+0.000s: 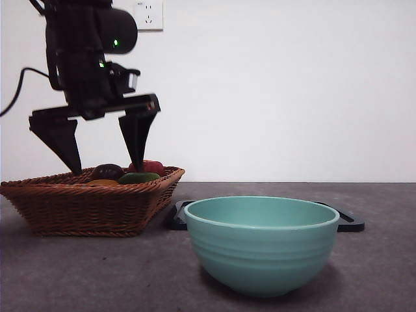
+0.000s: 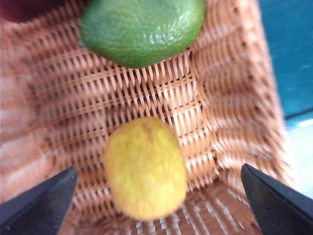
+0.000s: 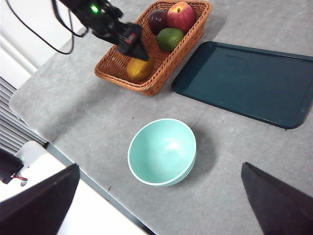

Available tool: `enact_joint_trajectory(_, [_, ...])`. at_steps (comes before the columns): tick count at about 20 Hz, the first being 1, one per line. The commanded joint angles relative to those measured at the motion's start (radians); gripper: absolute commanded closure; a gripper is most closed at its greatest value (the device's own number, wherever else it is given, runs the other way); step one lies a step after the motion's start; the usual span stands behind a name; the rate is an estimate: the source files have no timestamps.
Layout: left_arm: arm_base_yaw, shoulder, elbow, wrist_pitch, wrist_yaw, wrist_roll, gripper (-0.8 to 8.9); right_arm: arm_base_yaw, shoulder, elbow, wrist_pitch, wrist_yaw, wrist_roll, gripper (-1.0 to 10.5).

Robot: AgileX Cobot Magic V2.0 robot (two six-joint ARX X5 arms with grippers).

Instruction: Pick up the wifruite, put it on the bowl, pick up the plate, put it on desk

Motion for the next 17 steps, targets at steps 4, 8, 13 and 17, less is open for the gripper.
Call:
enact_joint_trajectory(4, [-0.003, 0.100, 0.023, 0.008, -0.003, 0.008, 1.94, 0.006, 0.002, 0.021, 0.007, -0.002, 0.006, 3.4])
enact_joint_trajectory(8, [-0.002, 0.126, 0.023, 0.019, -0.004, 0.007, 3.54, 0.006, 0.002, 0.021, 0.007, -0.002, 0.006, 3.4])
enact_joint_trajectory(13, [0.010, 0.144, 0.023, 0.015, -0.004, 0.006, 4.42, 0.006, 0.002, 0.021, 0.007, -0.002, 0.006, 3.4])
enact_joint_trajectory(17, [0.012, 0.144, 0.023, 0.018, -0.003, 0.008, 5.45, 0.006, 0.002, 0.021, 0.007, -0.002, 0.006, 3.4])
